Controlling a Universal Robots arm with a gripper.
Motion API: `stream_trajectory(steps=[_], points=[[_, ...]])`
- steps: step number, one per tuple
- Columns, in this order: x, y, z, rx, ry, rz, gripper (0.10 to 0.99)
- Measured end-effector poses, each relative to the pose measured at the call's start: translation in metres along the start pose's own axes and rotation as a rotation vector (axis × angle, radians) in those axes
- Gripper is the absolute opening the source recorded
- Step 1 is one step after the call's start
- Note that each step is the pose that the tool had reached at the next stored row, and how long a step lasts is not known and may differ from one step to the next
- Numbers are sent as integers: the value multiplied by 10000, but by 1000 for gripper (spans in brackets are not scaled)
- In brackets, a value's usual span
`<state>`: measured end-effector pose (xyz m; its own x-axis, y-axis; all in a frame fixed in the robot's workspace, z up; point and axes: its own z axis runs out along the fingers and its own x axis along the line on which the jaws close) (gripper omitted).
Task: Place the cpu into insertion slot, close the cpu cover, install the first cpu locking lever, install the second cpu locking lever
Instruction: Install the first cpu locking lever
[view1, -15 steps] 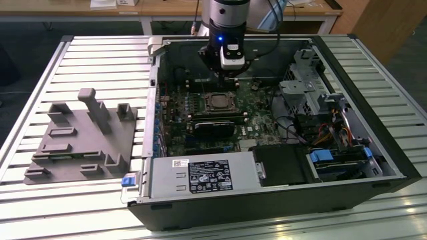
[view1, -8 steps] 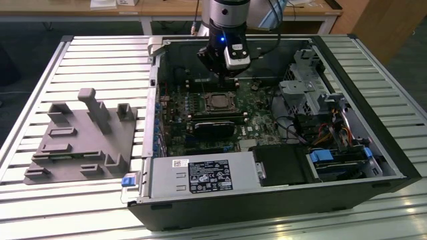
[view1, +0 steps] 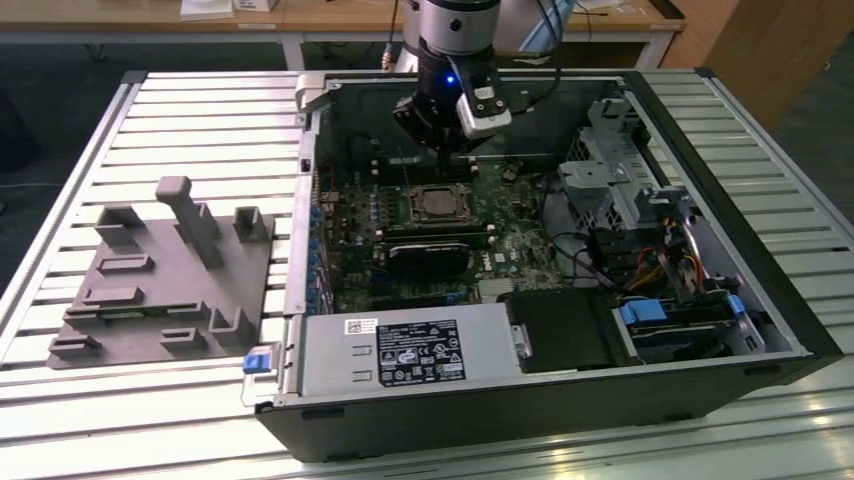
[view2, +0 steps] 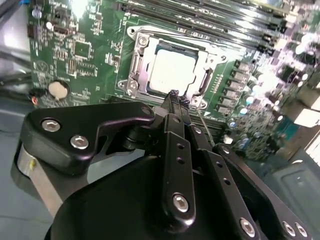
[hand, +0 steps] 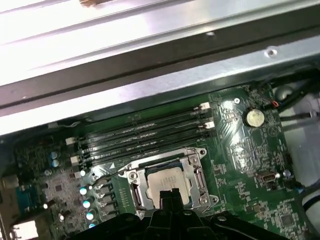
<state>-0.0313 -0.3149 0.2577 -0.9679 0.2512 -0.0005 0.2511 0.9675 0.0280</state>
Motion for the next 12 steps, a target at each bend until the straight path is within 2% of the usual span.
stream_trajectory(steps=[12], points=[[0,0,10,-1,61,-2179,106]])
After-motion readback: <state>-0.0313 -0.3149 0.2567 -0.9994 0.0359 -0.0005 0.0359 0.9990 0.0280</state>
